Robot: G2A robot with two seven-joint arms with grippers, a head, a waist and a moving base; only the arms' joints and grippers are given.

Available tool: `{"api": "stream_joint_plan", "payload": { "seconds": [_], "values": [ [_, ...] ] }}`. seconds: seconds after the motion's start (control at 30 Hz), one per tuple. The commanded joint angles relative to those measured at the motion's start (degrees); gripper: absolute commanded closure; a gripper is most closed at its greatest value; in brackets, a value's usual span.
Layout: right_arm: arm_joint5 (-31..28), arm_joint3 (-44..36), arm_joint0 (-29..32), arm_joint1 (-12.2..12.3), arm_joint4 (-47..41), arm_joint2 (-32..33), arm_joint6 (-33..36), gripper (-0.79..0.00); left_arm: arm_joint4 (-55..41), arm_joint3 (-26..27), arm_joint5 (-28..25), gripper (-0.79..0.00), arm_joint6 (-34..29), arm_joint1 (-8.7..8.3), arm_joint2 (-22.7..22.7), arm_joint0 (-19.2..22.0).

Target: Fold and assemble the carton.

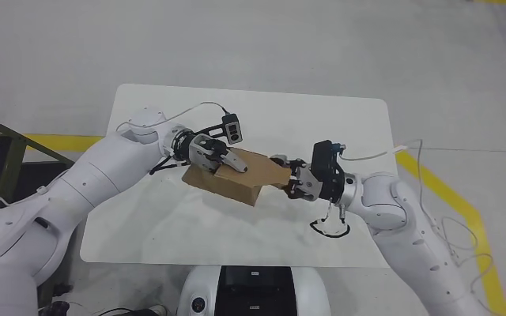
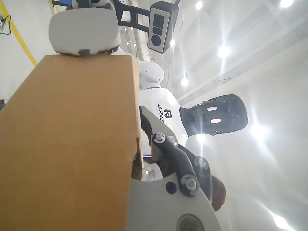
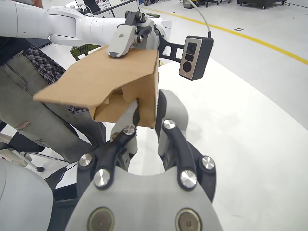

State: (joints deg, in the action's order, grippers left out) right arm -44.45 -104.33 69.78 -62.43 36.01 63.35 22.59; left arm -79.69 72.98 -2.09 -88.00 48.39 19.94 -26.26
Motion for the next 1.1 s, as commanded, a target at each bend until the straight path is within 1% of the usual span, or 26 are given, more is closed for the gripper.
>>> {"api": "stream_joint_plan", "payload": {
  "seconds": [0.0, 0.4, 0.53, 0.6, 0.67, 0.73, 1.07],
  "values": [
    [0.2, 0.3, -0.1, 0.0, -0.2, -0.1, 0.1, -0.357, 0.2, -0.1, -0.1, 0.0, 0.0, 0.07, 0.3, -0.2],
    [0.2, 0.8, -0.7, -0.1, -0.2, -0.8, -0.1, -0.339, 1.3, 0.6, 2.0, 0.0, 0.0, 0.58, 1.2, -0.7],
    [0.2, 0.9, -0.9, -0.1, 0.0, -1.1, -0.6, -0.305, 1.7, 1.2, 3.2, 0.0, 0.0, 0.83, 1.0, -0.6],
    [0.2, 0.9, -0.9, -0.1, 0.1, -1.2, -0.9, -0.243, 1.8, 1.2, 3.5, 0.0, 0.0, 0.92, 0.9, -0.5],
    [0.2, 0.8, -0.8, -0.1, 0.2, -1.4, -1.0, -0.151, 1.9, 1.1, 3.6, 0.0, 0.0, 0.99, 0.9, -0.5],
    [0.1, 0.8, -0.6, -0.2, 0.3, -1.6, -1.1, 0.0, 1.9, 1.1, 3.6, 0.0, 0.0, 1.06, 0.9, -0.4],
    [0.1, 0.0, -0.3, -0.1, 0.9, -2.0, -1.4, 0.0, 1.7, 1.3, 3.3, 0.0, 0.0, 1.9, 0.3, -0.2]
  ]
}}
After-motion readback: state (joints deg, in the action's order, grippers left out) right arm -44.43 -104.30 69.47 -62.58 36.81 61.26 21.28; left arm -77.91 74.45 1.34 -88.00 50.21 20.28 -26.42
